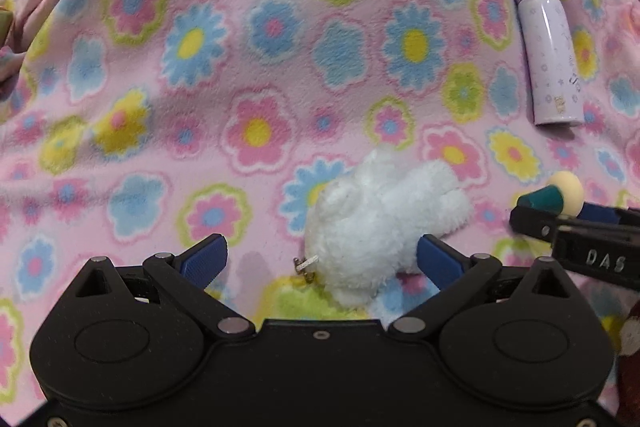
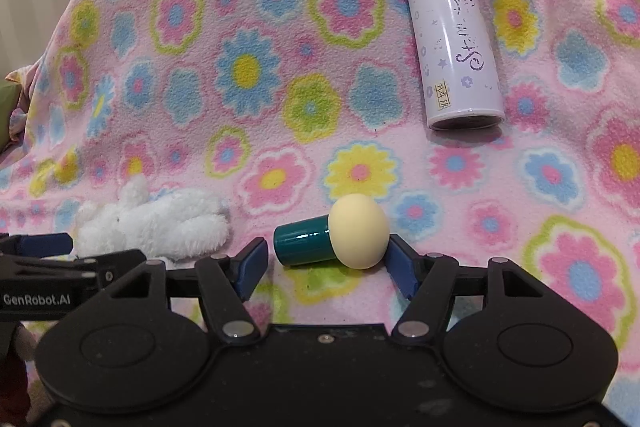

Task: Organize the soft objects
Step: 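Grasp the white fluffy bunny with the left tool while the right tool holds the sponge, then carry the bunny and sponge into the basket and open both tools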

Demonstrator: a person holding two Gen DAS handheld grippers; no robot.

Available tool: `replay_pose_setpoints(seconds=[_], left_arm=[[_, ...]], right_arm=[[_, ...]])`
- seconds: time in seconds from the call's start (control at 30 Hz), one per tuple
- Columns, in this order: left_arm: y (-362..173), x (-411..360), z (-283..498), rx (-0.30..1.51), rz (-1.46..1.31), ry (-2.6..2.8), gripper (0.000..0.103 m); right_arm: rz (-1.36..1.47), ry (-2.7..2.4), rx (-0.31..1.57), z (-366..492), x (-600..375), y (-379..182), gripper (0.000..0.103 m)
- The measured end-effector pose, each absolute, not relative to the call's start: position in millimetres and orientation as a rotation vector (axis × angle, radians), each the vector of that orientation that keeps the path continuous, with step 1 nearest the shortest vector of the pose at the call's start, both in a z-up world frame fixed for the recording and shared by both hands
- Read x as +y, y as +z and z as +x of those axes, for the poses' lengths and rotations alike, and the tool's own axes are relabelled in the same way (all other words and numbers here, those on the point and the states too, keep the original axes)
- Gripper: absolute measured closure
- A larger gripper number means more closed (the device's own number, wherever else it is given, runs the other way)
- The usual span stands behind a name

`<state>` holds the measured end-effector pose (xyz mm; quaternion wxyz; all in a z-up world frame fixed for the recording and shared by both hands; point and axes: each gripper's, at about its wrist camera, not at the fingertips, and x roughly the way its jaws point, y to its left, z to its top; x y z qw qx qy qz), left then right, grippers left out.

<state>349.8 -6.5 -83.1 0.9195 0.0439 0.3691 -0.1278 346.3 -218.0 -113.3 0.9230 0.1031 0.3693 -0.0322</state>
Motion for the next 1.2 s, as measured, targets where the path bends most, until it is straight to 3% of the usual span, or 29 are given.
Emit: replay_pose_setpoints(seconds=[0.4, 0.8, 0.9, 0.97, 1.2], left_arm=[[-61.8, 3.1, 353.8, 0.751, 0.237, -0.51, 0.005], [-84.3, -46.4, 377.9, 0.79, 0.53, -0.623, 0.005], [-89.8, -53.3, 378.9, 0.785, 0.535, -0.653, 0.015], [-87.0, -52.9, 382.0, 0.81, 0.473, -0.685, 0.037], [-80.8, -42.4, 371.7, 0.798, 0.342, -0.562, 0.044]], right_arm=[[0.21, -0.068, 0.757, 346.7, -217.5, -113.6, 0.038], [0.207, -0.07, 0.756, 347.4, -217.2, -114.0, 0.037], [0.207, -0.07, 0.755, 347.5, -217.1, -114.1, 0.037], [0.206, -0.07, 0.755, 347.7, -217.0, -114.1, 0.037], [0.205, -0.071, 0.755, 347.8, -216.8, -114.1, 0.037]])
